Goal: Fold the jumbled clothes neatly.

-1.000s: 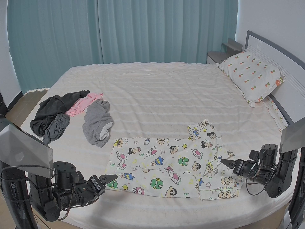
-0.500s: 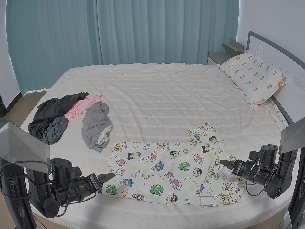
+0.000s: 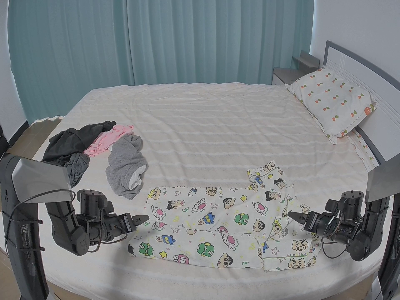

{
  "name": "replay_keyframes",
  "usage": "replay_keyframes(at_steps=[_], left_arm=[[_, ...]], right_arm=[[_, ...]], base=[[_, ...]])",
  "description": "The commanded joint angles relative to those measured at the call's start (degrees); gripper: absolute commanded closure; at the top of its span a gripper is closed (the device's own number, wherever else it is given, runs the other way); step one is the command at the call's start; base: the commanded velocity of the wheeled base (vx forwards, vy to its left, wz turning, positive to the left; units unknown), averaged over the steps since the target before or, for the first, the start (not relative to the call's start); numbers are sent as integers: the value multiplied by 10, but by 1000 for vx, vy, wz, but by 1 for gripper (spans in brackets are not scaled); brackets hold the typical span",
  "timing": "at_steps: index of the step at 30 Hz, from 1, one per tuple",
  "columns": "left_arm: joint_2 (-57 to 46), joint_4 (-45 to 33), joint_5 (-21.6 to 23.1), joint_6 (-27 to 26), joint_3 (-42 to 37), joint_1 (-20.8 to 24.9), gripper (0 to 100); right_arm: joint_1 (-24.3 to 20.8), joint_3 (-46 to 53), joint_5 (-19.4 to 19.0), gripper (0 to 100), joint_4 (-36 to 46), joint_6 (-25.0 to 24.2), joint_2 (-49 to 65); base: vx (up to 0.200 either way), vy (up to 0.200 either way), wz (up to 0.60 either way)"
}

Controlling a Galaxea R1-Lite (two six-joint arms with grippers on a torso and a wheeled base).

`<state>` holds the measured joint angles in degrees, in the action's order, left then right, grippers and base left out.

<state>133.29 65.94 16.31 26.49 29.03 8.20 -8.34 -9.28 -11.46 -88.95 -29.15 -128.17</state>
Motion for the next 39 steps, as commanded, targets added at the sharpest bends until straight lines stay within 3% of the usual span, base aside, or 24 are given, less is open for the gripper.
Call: replay_keyframes(at_steps=[1, 13, 21, 24, 27, 31, 39], left_arm=[[24, -6, 26, -5, 17, -2, 0], [11, 1, 36, -12, -52, 30, 0], [-22, 54, 36, -18, -122, 52, 0], [-22, 53, 34, -52, -162, 57, 0], [-20, 44, 7, -90, -175, 55, 0], [-20, 20, -32, -96, -172, 52, 0], [-41, 41, -34, -90, -154, 51, 0]], right_arm=[[-1, 1, 0, 0, -5, 1, -12], [-5, 2, 2, 0, -6, 2, -20], [-10, 5, 2, 0, -6, 2, -20], [-11, 5, 3, 0, -6, 2, -19], [-11, 5, 3, 0, -6, 2, -19], [-11, 5, 3, 0, -6, 2, -20], [-12, 5, 4, 0, -6, 2, -20]], base=[[0, 0, 0], [0, 0, 0], [0, 0, 0], [0, 0, 0], [0, 0, 0], [0, 0, 0], [0, 0, 0]])
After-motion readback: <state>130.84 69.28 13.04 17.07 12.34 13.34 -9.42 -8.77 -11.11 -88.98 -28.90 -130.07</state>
